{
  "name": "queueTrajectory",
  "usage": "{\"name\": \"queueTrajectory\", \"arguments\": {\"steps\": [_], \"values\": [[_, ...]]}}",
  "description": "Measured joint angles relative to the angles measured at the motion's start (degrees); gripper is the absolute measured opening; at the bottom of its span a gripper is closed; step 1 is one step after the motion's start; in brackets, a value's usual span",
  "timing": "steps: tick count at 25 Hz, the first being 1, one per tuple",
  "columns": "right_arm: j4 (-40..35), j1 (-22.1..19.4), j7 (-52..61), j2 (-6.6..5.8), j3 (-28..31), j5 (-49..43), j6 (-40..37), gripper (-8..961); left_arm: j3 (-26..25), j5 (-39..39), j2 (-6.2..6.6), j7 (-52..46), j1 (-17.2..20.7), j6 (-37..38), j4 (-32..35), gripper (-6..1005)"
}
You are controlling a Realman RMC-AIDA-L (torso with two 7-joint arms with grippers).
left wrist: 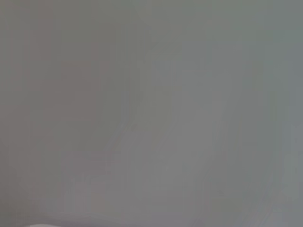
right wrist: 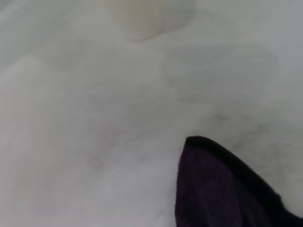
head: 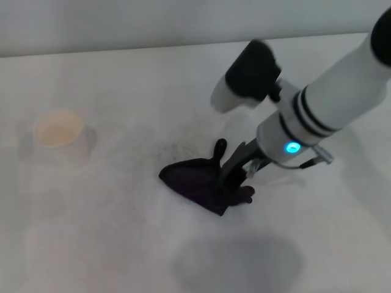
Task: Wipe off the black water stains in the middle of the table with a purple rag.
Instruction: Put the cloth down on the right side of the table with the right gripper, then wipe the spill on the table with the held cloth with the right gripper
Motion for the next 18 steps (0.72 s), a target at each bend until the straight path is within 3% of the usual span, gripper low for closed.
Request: {"name": "queueTrajectory", "arguments": {"steps": [4,9,14,18], "values": [[1.9,-0.57,-0.99,0.15,-5.88,1.73,-6.6,103,0.0,-1.53,-0.07,-0.37,0.09,0.5,-0.06,888],[4.61,-0.79,-2.72,0.22,-8.45,5.51,-14.11,100,0.02,-1.8,-0.09,-1.51,-0.28,0.7,-0.07,888],[8.65,0.38,-2.6,0.01,-7.78,5.71,-20.08,97,0.02,-1.83,-0.09,-1.54,-0.89,0.74,-0.01,888],[12.03,1.11,-2.83,-0.46,-2.9,4.06,-21.33,96,0.01,-1.84,-0.07,-1.61,-0.96,0.74,0.43,888]]}}
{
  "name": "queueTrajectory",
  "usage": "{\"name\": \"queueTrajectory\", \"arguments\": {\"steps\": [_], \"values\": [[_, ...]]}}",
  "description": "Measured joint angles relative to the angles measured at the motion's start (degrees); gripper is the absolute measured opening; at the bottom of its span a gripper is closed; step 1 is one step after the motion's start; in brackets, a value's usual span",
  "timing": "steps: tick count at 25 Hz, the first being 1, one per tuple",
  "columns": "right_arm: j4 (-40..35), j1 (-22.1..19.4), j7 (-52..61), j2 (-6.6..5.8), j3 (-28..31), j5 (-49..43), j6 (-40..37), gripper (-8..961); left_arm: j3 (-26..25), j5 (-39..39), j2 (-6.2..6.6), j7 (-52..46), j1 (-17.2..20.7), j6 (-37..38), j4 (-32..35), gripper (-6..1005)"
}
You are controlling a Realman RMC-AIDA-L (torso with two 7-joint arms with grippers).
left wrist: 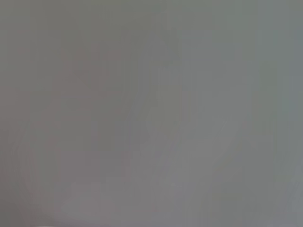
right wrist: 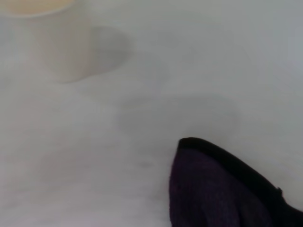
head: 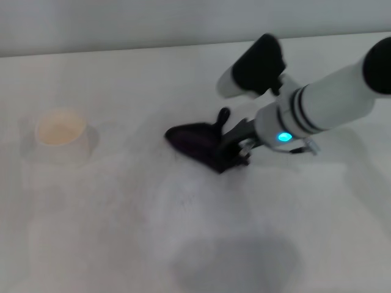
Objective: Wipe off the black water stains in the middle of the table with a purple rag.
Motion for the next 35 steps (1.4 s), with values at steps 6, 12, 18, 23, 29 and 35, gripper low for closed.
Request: {"name": "queueTrajectory", "arguments": {"steps": [6,12,18,23,29,35], "values": [[0.47,-0.27,-0.38,-0.2,5.94,-4.55,1.82,95,-0.01,0.0,0.14,-0.28,-0.09,0.0,0.12,888],[-2.33,0.01,-3.46,0.6,0.73,1.23,6.63,93,-0.11,0.01,0.2,-0.43,-0.04,0.0,0.12,887],[-4.1,2.12,-3.57,0.66,-5.9,6.17,5.69,92,-2.31,0.0,0.23,-0.53,0.03,0.0,0.13,887],[-3.67,1.42,-3.63,0.0,-2.75,5.02,2.7,101,-2.38,0.01,0.31,-0.59,0.12,-0.04,0.13,887],[-3.9,-2.13,-3.76,-0.2,10.2,-3.97,3.08,129,-2.37,0.01,0.37,-0.59,-0.02,-0.15,0.15,888],[-5.2,-5.51,-4.67,-0.44,19.66,-6.79,5.82,158,-3.03,0.01,0.42,-0.4,-0.02,-0.33,0.28,888]]}}
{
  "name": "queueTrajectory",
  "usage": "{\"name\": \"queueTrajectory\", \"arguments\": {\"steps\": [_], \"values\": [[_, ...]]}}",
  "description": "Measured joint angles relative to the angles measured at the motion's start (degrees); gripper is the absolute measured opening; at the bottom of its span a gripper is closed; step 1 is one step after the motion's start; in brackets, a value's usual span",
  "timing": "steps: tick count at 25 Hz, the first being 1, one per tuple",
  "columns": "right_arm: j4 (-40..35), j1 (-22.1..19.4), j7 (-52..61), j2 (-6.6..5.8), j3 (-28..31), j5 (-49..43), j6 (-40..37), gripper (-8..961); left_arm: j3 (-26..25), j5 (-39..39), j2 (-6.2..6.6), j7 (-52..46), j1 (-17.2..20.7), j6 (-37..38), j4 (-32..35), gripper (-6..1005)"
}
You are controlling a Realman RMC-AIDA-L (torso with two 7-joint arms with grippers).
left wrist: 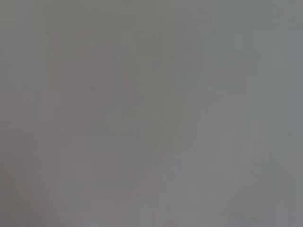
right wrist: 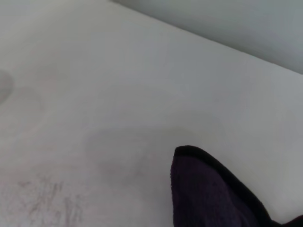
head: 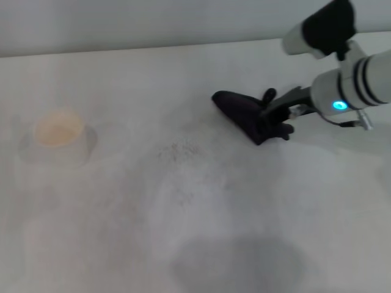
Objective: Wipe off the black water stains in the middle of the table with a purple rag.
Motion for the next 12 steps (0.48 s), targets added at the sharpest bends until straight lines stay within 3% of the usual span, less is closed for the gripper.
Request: {"name": "queueTrajectory", "arguments": {"steps": [5,12], "values": [[-2.65,-3.1,-0.42,0.26,1.93,0.41,0.77,182,-0.03,0.0,-0.01,-0.08,0.09,0.01,0.55,887],[-2.29,-3.7,-6.61,0.38,1.52,4.64,1.34,216,-0.05,0.0,-0.09,-0.2,0.17,-0.01,1.41,888]]}}
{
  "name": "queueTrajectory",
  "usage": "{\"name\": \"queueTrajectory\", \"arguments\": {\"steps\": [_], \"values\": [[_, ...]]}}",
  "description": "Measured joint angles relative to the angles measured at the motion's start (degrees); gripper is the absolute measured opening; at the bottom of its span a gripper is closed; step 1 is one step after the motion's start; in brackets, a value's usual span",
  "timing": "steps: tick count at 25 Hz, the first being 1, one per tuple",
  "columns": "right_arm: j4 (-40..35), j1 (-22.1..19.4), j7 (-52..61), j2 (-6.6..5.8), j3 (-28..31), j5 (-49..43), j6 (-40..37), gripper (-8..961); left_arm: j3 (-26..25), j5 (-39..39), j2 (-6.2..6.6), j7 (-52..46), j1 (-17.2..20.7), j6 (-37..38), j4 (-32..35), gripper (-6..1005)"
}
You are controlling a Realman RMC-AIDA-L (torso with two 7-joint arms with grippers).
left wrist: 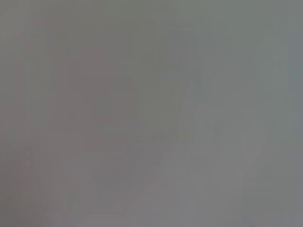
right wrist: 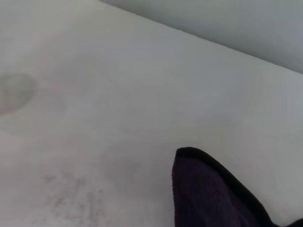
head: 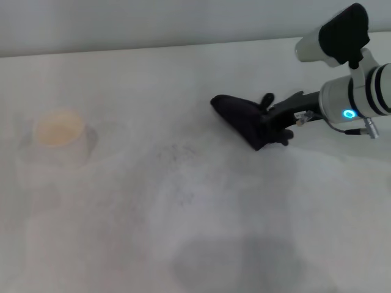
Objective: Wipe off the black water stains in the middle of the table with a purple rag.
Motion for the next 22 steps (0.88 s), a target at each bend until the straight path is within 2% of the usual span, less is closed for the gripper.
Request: {"name": "queueTrajectory", "arguments": {"steps": [2,9,12,15,17,22], "values": [[0.46,-0.57,-6.09,0.06,-0.07,6.96,0.0,225,0.0,0.0,0.0,0.0,-0.1,0.0,0.01,888],[0.02,-2.6,-13.84,-0.09,1.97,15.45,-0.25,259,-0.01,0.0,-0.09,0.0,0.07,-0.21,0.02,887],[0.17,-3.3,-16.62,-0.05,5.23,18.47,-0.55,504,-0.06,0.0,-0.09,0.01,0.23,-0.28,0.02,887],[0.96,-4.62,-23.73,-0.09,8.64,26.95,-0.5,569,-0.09,0.0,-0.09,0.02,0.28,-0.34,0.02,887],[2.61,-5.89,-31.14,-0.11,11.05,35.81,0.06,613,-0.09,0.0,-0.09,0.03,0.33,-0.38,0.02,887],[13.41,-7.09,-44.02,-0.16,18.82,58.09,3.61,722,-0.09,0.0,-0.14,0.03,0.37,-0.39,0.02,887]]}}
